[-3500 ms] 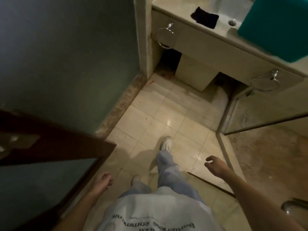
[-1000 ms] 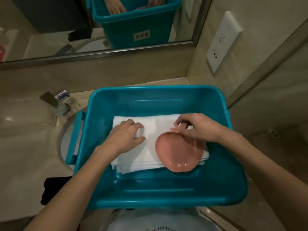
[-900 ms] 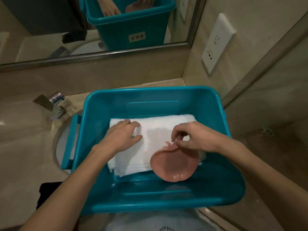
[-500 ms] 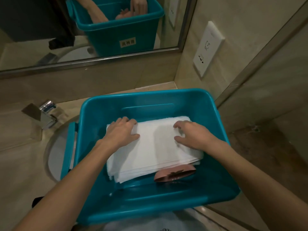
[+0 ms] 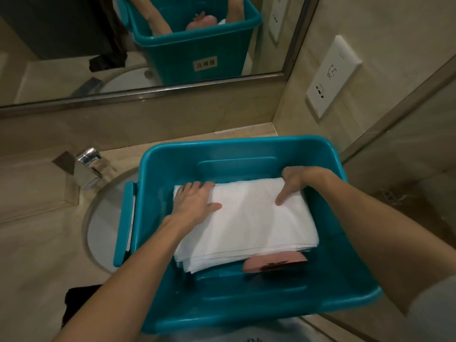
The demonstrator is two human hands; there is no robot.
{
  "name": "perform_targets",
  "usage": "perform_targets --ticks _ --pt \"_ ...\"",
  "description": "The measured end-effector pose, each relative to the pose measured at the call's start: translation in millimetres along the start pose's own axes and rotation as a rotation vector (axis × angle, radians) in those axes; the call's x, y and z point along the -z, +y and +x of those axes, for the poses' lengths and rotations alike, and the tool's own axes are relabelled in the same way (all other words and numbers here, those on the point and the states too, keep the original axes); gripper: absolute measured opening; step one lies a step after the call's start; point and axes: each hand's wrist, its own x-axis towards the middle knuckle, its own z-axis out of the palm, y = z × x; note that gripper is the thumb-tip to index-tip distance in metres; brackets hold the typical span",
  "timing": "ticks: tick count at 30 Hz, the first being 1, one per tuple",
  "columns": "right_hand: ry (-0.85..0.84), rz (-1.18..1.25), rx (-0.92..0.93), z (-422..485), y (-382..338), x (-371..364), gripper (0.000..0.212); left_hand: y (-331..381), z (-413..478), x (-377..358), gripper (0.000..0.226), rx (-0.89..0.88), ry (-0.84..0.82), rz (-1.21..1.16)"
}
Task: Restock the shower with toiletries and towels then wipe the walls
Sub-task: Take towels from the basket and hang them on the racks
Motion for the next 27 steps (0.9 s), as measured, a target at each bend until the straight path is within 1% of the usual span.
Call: perform_targets --ticks 2,4,8,12,13,15,16,17,18,20,22,25,27 --pt "-0.011 0.037 0.015 -4.3 -0.2 3.6 0.079 -2.4 0.0 -3.4 0.061 0.007 0.004 -0.017" --pt "0.017 0.131 0.055 -13.4 3.2 3.0 0.082 -3.1 0.5 -6.7 0.062 0.02 0.017 -0.035" --pt "0.148 0.54 0.102 -41.6 16.4 -8.2 0.067 -5.2 6.0 -9.5 0.066 0.05 0.023 -0.079" --pt "0.294 0.97 0.091 -61.6 8.6 -45.5 0.069 -8.1 9.4 -12.9 0.077 0.132 0.022 -0.089" --pt "0.313 1.092 0.088 -63.0 6.0 -56.1 0.062 -8.1 9.7 -13.4 0.077 0.145 0.026 -0.077" --pt "0.292 1.294 0.06 -68.8 2.0 -72.4 0.042 -7.2 9.3 -15.2 0.077 0.16 0.037 -0.054" --pt "0.276 1.362 0.046 -71.7 1.0 -77.8 0.038 -6.4 8.7 -15.5 0.077 0.168 0.047 -0.049" --pt "0.271 1.408 0.04 -72.3 1.4 -83.1 0.039 -5.4 6.9 -15.4 0.078 0.178 0.055 -0.048" --pt "0.282 1.42 0.046 -73.3 1.1 -87.4 0.042 -4.4 4.8 -15.5 0.079 0.19 0.064 -0.049" --pt "0.343 1.364 0.069 -73.1 0.4 -93.6 0.049 -3.0 -0.5 -17.0 0.081 0.228 0.082 -0.07" --pt "0.425 1.287 0.084 -76.3 -1.3 -93.7 0.048 -0.2 -8.6 -18.5 0.085 0.251 0.104 -0.123" --pt "0.549 1.152 0.146 -87.2 -0.3 -83.8 0.044 2.4 -20.7 -15.9 0.095 0.337 0.128 -0.323" --pt "0.606 1.129 0.197 -99.5 2.6 -68.5 0.039 -0.2 -23.0 -16.0 0.103 0.409 0.138 -0.489"
